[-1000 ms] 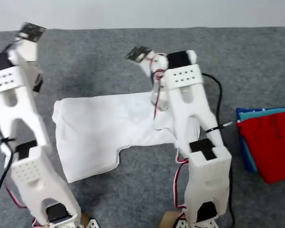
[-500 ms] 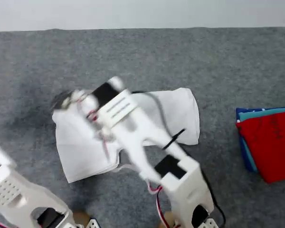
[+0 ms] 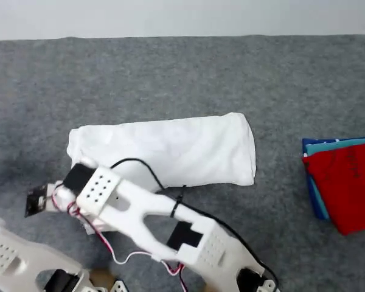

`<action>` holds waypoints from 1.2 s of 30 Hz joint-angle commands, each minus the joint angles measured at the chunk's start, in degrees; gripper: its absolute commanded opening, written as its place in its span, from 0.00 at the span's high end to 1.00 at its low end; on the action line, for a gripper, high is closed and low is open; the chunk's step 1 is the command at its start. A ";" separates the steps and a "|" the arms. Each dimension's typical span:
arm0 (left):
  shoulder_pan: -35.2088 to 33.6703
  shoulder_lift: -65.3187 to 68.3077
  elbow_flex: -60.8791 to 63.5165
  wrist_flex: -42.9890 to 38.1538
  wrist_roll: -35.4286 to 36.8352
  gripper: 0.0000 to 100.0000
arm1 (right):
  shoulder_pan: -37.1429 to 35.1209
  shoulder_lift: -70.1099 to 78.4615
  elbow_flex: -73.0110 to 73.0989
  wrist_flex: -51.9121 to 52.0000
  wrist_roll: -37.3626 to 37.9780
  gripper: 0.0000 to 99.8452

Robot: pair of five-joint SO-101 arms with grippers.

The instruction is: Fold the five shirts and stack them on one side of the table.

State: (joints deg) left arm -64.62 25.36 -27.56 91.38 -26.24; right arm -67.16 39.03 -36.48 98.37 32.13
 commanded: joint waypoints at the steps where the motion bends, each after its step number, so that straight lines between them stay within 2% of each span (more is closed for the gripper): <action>1: -1.49 -4.31 -0.40 -1.14 -0.53 1.00 | -1.45 1.36 -2.11 -3.65 -0.44 0.75; 18: -5.89 -4.40 -0.57 -1.05 -0.53 1.00 | -1.27 11.56 -2.29 -10.42 -0.35 0.76; 21: -5.89 -4.40 -0.57 -1.05 -0.53 1.00 | -0.92 12.18 -4.40 -11.21 0.70 0.83; 26: -5.89 -4.40 -0.57 -0.88 -0.53 1.00 | 0.31 12.53 -6.33 -13.14 12.40 0.94; 36: -5.45 -4.40 -0.57 -1.05 -0.53 1.00 | 3.30 12.26 -14.77 -12.44 12.92 0.99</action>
State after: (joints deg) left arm -70.24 25.36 -27.56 91.38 -26.24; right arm -65.32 52.04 -46.51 85.98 44.53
